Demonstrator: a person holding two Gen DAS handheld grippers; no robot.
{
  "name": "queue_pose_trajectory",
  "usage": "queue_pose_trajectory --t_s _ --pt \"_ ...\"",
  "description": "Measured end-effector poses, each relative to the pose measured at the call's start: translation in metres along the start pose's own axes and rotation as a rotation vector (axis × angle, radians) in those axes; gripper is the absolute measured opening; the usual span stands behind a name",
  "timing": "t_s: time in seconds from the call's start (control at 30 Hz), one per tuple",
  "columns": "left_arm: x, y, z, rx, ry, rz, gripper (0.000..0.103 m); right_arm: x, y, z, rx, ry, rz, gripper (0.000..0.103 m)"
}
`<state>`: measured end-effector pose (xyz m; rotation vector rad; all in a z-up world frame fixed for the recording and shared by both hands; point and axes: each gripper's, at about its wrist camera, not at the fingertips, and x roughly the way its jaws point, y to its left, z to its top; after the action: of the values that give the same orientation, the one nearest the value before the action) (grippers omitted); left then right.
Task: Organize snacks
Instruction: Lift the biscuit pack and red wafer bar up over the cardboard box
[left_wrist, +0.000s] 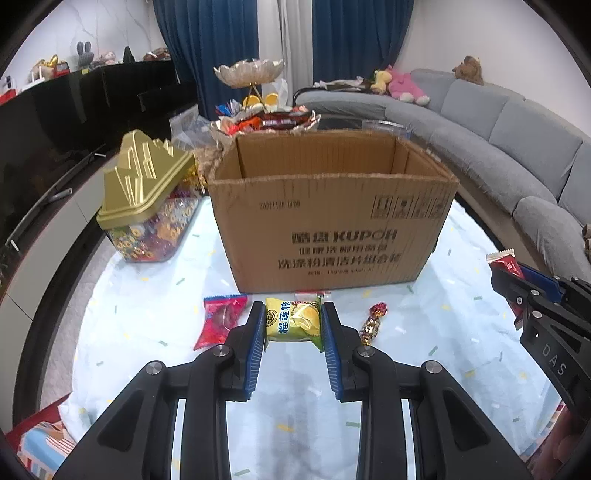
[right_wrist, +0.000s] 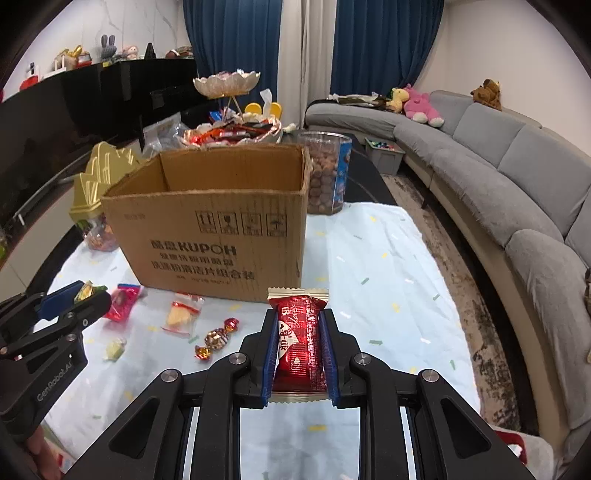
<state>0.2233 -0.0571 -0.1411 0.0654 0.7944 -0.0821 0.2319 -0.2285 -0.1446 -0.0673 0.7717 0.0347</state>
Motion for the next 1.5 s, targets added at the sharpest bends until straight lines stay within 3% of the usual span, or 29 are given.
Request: queue_pose_trajectory --t_s 0.57,1.5 --pt "-0.029 0.013 0.018 -0.01 -0.039 0.0 0.03 -0.046 0.014 0.015 -0.029 -0.064 -0.009 0.023" --pt "-0.03 0.025 0.079 0.007 -0.093 -0.03 0.03 -0.061 0.025 0.073 -0.03 -0.158 -0.041 0.023"
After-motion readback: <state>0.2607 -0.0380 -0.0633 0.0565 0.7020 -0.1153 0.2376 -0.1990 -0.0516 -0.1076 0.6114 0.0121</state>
